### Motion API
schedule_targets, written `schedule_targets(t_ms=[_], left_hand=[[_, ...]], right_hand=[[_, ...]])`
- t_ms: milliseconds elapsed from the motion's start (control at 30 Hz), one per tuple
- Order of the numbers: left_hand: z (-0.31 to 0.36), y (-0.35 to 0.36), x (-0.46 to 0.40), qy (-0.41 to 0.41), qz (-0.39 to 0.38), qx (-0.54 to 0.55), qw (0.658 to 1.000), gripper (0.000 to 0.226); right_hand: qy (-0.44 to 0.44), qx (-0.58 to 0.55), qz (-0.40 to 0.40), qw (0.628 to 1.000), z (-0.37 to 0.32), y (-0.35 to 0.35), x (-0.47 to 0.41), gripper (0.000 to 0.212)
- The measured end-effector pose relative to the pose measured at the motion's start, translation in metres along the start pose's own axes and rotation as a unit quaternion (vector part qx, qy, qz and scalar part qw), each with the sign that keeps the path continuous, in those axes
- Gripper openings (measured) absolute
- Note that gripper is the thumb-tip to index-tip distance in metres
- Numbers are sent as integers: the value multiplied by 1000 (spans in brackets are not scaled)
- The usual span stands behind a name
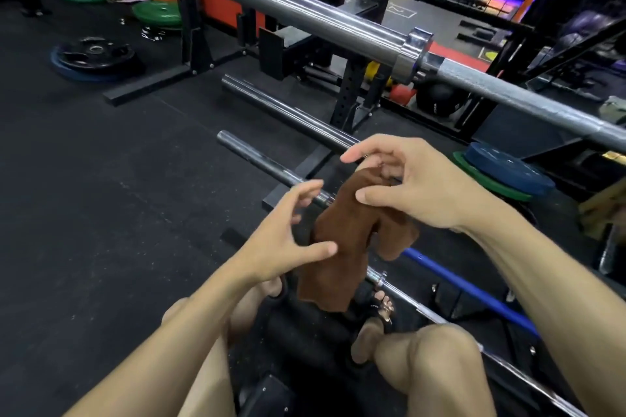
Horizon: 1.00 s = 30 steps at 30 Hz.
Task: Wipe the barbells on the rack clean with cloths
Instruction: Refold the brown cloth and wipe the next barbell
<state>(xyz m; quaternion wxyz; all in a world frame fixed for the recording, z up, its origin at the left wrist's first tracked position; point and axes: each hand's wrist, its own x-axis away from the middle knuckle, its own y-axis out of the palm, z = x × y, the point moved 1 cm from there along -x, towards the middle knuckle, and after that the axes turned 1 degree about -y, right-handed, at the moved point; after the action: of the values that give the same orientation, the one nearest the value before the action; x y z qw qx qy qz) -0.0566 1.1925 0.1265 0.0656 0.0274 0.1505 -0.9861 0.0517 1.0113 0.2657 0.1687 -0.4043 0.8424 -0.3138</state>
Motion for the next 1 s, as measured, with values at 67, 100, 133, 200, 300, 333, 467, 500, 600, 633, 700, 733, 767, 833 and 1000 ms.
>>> schedule_targets(t_ms=[67,100,133,200,300,333,467,500,600,633,700,733,767,833,1000], left_hand=[[35,7,1,100,58,-21,993,69],[46,10,3,129,56,-33,990,67],[53,15,6,139,30,-45,989,69],[57,26,14,122,-33,-63,990,80],[50,35,20,113,-5,-41,993,79],[49,35,20,106,6,-28,994,73],[51,25,18,72,36,23,996,43],[54,23,18,73,41,42,996,37],[60,17,18,52,41,125,990,30],[61,16,19,38,36,165,985,33],[60,15,21,2,15,258,966,40],[60,16,23,-13,4,295,955,43],[62,17,25,-20,-7,316,948,45],[65,22,28,-14,-18,306,952,51],[68,27,28,-27,40,304,951,39]], right_hand=[[49,7,68,996,7,7,-5,31],[77,-7,106,991,11,11,-6,26],[107,-38,138,984,13,15,-7,23],[167,-130,178,961,14,20,-4,18],[225,-280,197,912,13,25,3,15],[229,-321,195,898,14,27,6,15],[216,-426,189,858,15,35,17,26],[210,-445,186,850,14,38,19,23],[198,-484,179,833,11,43,21,22],[194,-493,179,829,11,43,21,26],[178,-507,192,821,8,42,21,32],[176,-505,207,819,6,44,22,33],[178,-494,226,821,5,46,23,33],[183,-459,258,830,3,53,26,31],[155,-390,276,864,-1,61,36,36]])
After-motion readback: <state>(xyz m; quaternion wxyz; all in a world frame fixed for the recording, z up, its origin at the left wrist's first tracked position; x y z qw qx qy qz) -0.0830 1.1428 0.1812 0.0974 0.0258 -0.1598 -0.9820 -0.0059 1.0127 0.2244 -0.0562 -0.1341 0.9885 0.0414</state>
